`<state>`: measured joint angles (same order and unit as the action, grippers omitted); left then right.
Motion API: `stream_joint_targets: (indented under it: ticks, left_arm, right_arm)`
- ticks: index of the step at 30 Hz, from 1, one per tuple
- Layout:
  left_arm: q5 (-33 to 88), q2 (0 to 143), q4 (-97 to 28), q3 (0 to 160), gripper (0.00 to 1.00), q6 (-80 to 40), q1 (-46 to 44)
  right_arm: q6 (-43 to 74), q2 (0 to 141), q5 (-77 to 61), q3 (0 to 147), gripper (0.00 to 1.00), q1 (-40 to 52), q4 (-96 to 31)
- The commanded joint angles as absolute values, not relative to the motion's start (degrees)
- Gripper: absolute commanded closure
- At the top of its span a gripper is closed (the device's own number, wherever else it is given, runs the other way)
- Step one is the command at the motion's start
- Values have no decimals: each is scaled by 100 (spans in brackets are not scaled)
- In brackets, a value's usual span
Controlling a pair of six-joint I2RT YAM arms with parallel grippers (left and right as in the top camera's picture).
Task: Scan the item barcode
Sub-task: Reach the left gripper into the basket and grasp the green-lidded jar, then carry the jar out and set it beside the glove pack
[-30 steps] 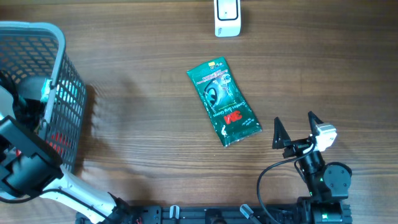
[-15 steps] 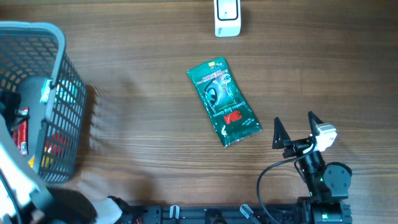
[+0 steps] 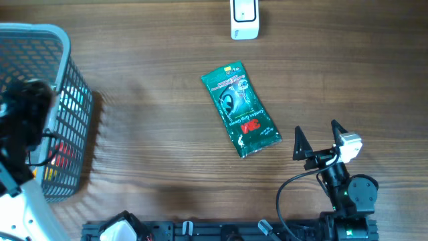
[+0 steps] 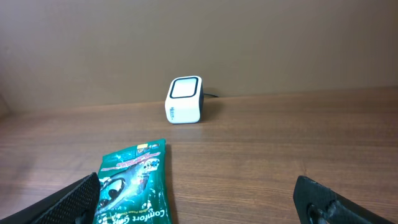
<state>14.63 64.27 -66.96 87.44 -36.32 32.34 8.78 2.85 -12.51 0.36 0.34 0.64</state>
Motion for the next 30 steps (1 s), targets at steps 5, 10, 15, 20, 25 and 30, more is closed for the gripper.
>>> stream_joint_targets:
  ticks: [5, 10, 15, 20, 25, 30]
  left_arm:
    - [1446, 6584, -6606, 8731, 42, -4007, 751]
    - [40, 7330, -6722, 8731, 41, -4464, -910]
    - [-336, 8390, -6659, 8722, 41, -5151, -1741]
    - [-333, 9828, -6416, 8722, 42, -6108, -2202]
    - [-336, 10860, -6058, 8722, 42, -7159, -2587]
    - [-353, 11631, -5894, 8722, 41, -8075, -2808]
  right_arm:
    - [913, 292, -1197, 30, 0, 58, 86]
    - [913, 292, -1199, 30, 0, 58, 86]
    - [913, 292, -1199, 30, 0, 58, 86]
    - [913, 292, -1197, 30, 0, 75, 86]
    - [915, 292, -1197, 30, 0, 165, 86]
    - [915, 292, -1197, 30, 0, 167, 86]
